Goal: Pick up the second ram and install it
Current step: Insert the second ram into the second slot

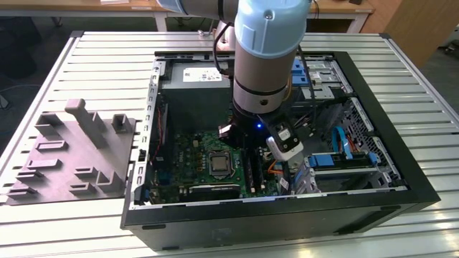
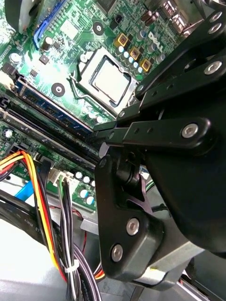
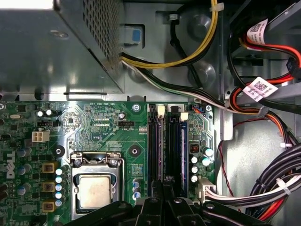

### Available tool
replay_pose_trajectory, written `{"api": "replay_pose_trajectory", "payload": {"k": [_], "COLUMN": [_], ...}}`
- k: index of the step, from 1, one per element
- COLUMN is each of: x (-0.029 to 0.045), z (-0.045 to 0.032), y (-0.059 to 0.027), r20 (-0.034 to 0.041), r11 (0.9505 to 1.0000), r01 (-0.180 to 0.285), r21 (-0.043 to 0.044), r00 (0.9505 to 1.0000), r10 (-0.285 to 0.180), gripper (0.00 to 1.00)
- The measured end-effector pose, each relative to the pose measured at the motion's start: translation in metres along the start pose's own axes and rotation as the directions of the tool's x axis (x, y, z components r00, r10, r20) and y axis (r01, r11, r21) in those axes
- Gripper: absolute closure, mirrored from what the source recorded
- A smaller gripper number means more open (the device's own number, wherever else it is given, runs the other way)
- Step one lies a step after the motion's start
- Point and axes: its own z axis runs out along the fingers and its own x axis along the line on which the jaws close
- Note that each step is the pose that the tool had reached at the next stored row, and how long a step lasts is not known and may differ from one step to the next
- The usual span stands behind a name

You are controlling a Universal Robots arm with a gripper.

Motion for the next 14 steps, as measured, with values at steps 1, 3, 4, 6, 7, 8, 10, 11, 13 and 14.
{"api": "replay_pose_trajectory", "payload": {"k": [1,3,4,6,7,8,10,11,13,14], "x": [0.0000,0.0000,0.0000,0.0000,0.0000,0.0000,0.0000,0.0000,0.0000,-0.0001], "z": [0.0000,0.0003,0.0004,0.0004,0.0004,0.0006,0.0007,0.0007,0.0000,-0.0018], "y": [0.0000,0.0000,0.0000,0.0000,0.0000,0.0000,0.0001,0.0000,0.0001,0.0003], "r20": [0.0000,0.0001,0.0002,0.0002,0.0002,0.0003,0.0003,0.0003,0.0003,0.0005], "r11": [1.0000,1.0000,1.0000,1.0000,1.0000,1.0000,1.0000,1.0000,1.0000,1.0000], "r01": [0.000,0.000,0.000,0.000,0.000,0.000,0.000,0.000,0.000,0.000], "r21": [0.0000,-0.0002,-0.0003,-0.0004,-0.0004,-0.0006,-0.0008,-0.0008,-0.0009,-0.0016], "r00": [1.0000,1.0000,1.0000,1.0000,1.0000,1.0000,1.0000,1.0000,1.0000,1.0000], "r10": [0.000,0.000,0.000,0.000,0.000,0.000,0.000,0.000,0.000,0.000], "gripper": [0.88,0.88,0.88,0.88,0.88,0.88,0.81,0.81,0.81,0.81]}}
